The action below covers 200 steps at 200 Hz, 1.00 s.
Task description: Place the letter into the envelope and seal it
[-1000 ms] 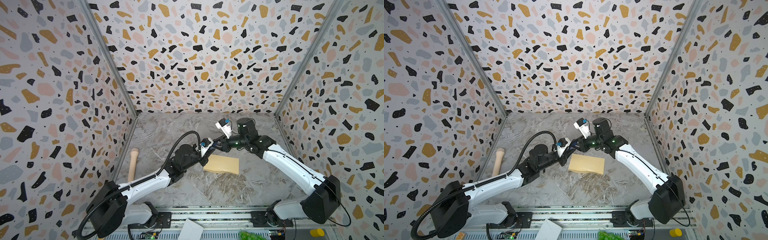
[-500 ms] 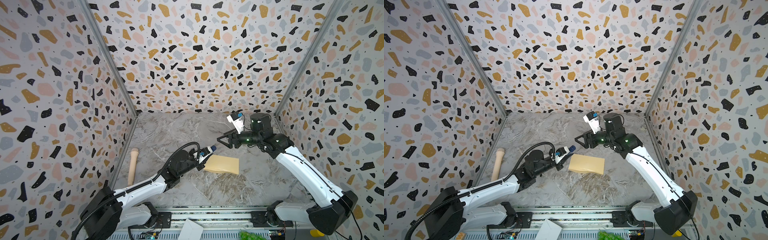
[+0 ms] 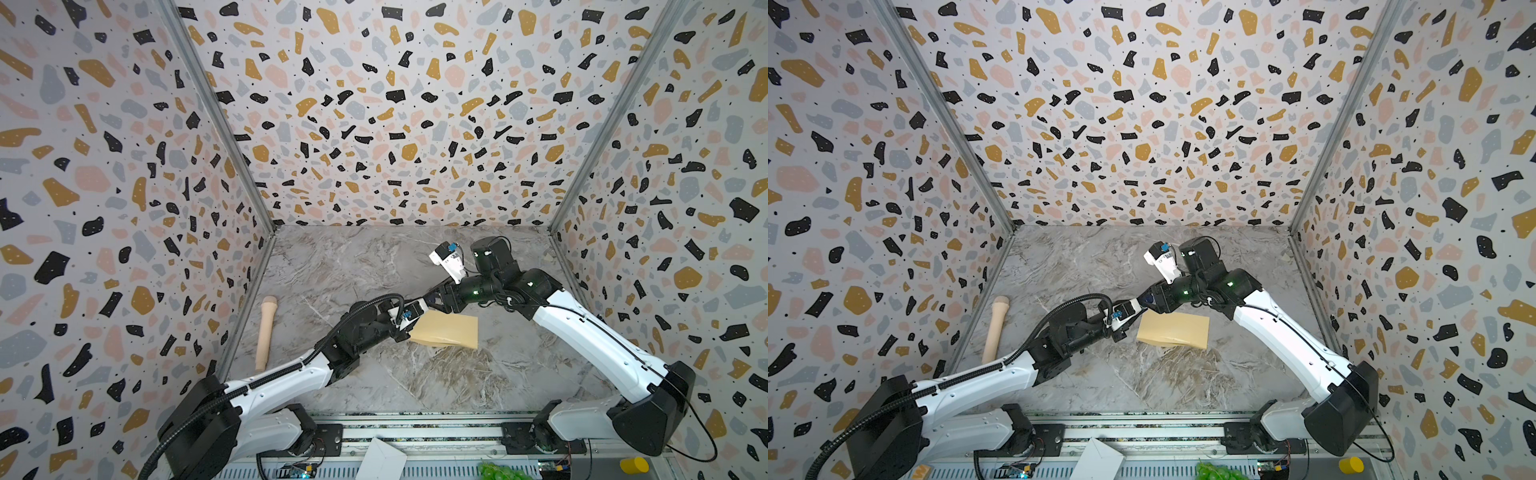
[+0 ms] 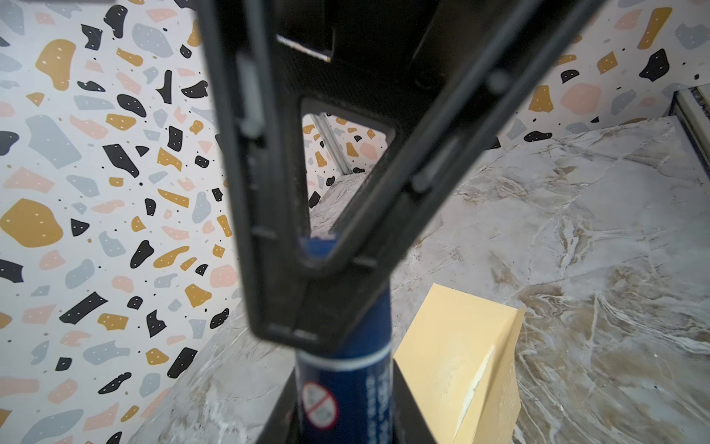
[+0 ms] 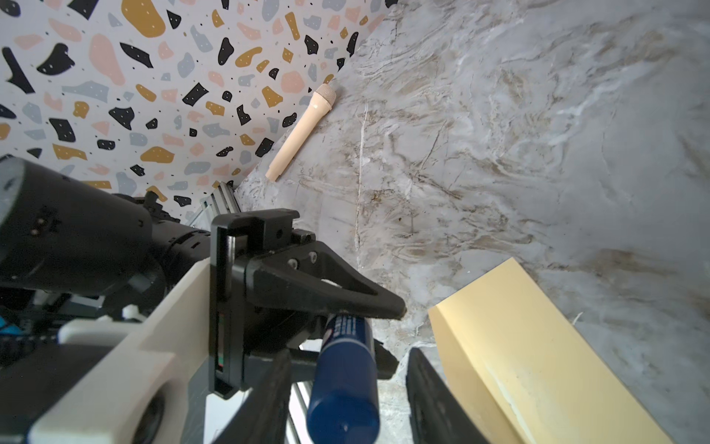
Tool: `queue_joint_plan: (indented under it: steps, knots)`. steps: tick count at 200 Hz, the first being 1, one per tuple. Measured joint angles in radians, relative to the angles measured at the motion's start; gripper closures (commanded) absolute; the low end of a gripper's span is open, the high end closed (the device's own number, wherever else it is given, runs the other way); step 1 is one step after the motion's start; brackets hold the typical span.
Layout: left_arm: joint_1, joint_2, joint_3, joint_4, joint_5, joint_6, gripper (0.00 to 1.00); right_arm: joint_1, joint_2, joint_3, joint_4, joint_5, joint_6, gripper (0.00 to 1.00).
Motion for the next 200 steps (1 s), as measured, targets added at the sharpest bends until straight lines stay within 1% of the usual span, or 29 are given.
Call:
queue_joint_plan:
  steps: [8, 17, 35, 54, 72, 105, 140, 158, 178, 200]
  knots:
    - [-0.001, 0.0, 0.0, -0.003, -0.002, 0.002, 1.0, 0.004, 0.002, 0.001, -0.004, 0.002, 0.007, 0.73]
    - [-0.002, 0.0, 0.0, -0.008, -0.002, 0.005, 1.0, 0.008, 0.002, 0.001, -0.006, 0.011, 0.005, 0.81]
    - [-0.002, 0.001, 0.0, -0.012, -0.004, 0.008, 1.0, 0.012, 0.003, 0.002, -0.011, 0.021, 0.003, 0.94]
    - [-0.003, 0.001, 0.0, -0.014, -0.004, 0.007, 1.0, 0.014, 0.003, 0.002, -0.014, 0.025, 0.0, 0.96]
    - [-0.003, 0.002, 0.0, -0.014, -0.003, -0.001, 1.0, 0.014, 0.003, 0.003, -0.018, 0.026, -0.006, 1.0]
    - [-0.001, 0.015, 0.007, -0.006, 0.033, -0.048, 1.0, 0.015, 0.012, 0.04, -0.067, 0.036, -0.079, 1.0]
    - [0.04, 0.077, 0.044, 0.023, 0.184, -0.136, 1.0, 0.014, 0.024, 0.097, -0.139, 0.042, -0.232, 1.0]
    - [0.053, 0.091, 0.047, 0.045, 0.233, -0.173, 1.0, 0.015, 0.036, 0.128, -0.176, 0.042, -0.307, 1.0]
    - [0.056, 0.09, 0.045, 0.067, 0.238, -0.196, 1.0, 0.015, 0.048, 0.164, -0.2, 0.049, -0.36, 1.0]
    - [0.056, 0.084, 0.037, 0.092, 0.205, -0.208, 1.0, 0.017, 0.054, 0.188, -0.212, 0.056, -0.373, 1.0]
